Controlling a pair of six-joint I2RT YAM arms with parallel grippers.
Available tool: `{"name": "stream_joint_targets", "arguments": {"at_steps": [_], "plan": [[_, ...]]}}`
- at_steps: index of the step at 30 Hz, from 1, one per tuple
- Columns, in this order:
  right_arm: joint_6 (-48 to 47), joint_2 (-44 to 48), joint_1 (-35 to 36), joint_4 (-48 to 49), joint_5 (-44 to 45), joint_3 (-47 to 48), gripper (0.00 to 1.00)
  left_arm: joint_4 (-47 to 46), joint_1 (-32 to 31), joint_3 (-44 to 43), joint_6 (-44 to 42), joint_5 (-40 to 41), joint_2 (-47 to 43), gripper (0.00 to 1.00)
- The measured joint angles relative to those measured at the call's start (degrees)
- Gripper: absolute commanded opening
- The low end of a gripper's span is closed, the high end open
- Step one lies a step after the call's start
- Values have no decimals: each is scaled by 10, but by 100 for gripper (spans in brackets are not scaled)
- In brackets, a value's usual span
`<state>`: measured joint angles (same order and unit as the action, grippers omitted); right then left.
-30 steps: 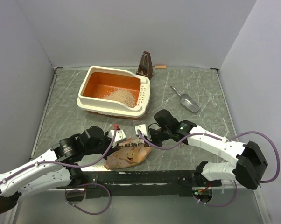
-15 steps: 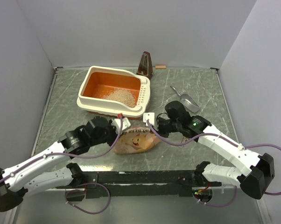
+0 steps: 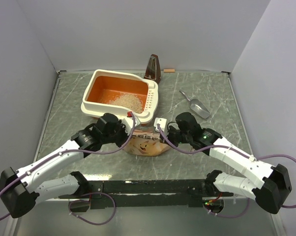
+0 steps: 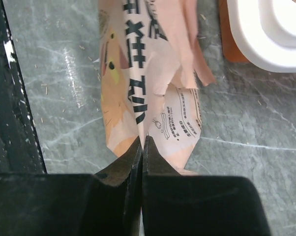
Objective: Fill the litter box with clean litter
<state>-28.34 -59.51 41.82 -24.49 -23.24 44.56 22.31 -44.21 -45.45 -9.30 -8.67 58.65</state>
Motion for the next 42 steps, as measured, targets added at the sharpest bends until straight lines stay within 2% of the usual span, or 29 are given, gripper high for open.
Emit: {"name": "stream_joint_targets", "arguments": {"at_steps": [11,13,14,18,22,23,25,26,27,33,37,42], "plan": [[45,-21,0,21,-10,0,0,72,-1,0,21,-41,-70,1],[49,-28,0,24,-13,0,11,73,0,5,21,-40,-70,1],[54,-29,-1,25,-14,0,24,70,0,7,21,-40,-70,1],[72,-25,-8,28,2,0,43,52,2,18,25,-39,-71,1],[106,7,-33,31,28,0,49,50,3,19,26,-35,-71,1],[120,20,-45,28,38,0,58,49,3,19,27,-35,-71,1],[158,45,-67,26,70,1,65,49,5,21,27,-34,-74,1],[178,58,-75,25,92,2,73,49,5,22,29,-35,-76,1],[196,68,-80,23,114,4,75,49,5,24,29,-35,-79,1],[343,99,-100,-17,268,45,74,50,5,31,30,-35,-95,1],[439,95,-122,-57,296,46,73,50,5,34,32,-34,-99,1],[551,105,-187,-94,313,-9,63,45,5,40,40,-30,-103,1]]}}
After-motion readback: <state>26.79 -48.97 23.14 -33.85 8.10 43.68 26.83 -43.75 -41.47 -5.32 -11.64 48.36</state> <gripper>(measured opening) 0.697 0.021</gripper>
